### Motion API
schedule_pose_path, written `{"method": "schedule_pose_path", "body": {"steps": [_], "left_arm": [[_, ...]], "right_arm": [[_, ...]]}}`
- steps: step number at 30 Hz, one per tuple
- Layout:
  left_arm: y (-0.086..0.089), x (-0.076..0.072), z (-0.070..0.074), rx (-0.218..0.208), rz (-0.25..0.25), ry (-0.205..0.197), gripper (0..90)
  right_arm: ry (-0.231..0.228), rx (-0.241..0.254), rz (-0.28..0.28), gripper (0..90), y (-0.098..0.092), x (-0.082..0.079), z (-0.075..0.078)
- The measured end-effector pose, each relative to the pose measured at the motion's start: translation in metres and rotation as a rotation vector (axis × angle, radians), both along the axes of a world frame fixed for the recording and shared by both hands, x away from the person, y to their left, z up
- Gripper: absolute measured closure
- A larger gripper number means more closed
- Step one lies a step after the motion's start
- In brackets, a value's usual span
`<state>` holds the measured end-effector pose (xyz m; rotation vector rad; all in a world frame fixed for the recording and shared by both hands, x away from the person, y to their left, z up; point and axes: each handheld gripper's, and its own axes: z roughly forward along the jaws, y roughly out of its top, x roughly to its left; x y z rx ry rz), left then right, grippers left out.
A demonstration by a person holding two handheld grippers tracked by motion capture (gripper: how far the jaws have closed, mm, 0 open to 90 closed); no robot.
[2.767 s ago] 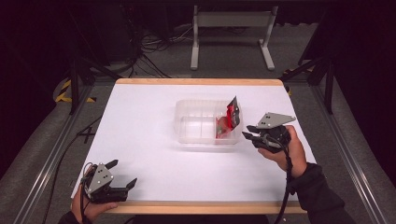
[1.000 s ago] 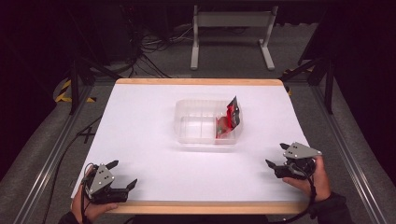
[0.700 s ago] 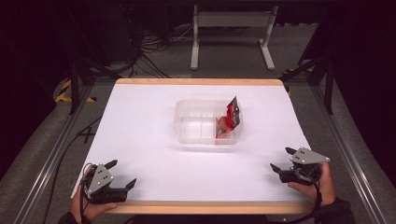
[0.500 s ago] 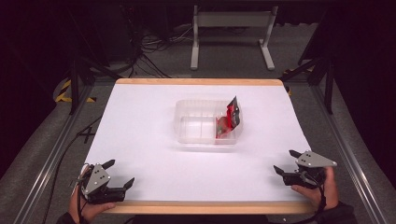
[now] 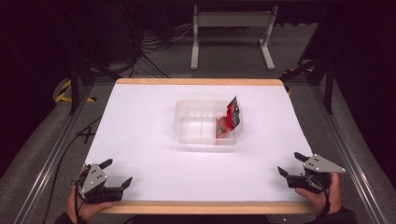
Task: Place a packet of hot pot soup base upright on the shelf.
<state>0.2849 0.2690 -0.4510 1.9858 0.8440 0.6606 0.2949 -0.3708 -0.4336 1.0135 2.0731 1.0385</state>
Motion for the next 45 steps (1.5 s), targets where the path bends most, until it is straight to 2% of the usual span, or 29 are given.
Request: {"method": "schedule_pose_path", "body": {"steps": [10, 13, 18, 30, 45], "left_arm": [[0.005, 0.002, 0.0, -0.028, 0.006, 0.001, 7.6], [0.004, 0.003, 0.0, -0.023, 0.0, 0.004, 7.6], [0.003, 0.004, -0.001, -0.021, -0.002, 0.006, 7.5], [0.003, 0.004, -0.001, -0.017, -0.004, 0.004, 7.6], [0.001, 0.004, 0.0, -0.016, -0.008, 0.005, 7.6]], "right_arm": [[-0.011, 0.034, -0.022, 18.9, -0.006, -0.008, -0.004], [-0.022, 0.042, -0.031, 18.9, -0.007, -0.009, -0.003], [-0.036, 0.038, -0.043, 18.9, -0.007, -0.011, -0.002], [-0.042, 0.041, -0.034, 18.7, -0.007, -0.011, -0.001], [-0.053, 0.016, -0.046, 18.7, -0.004, -0.011, 0.0]]}}
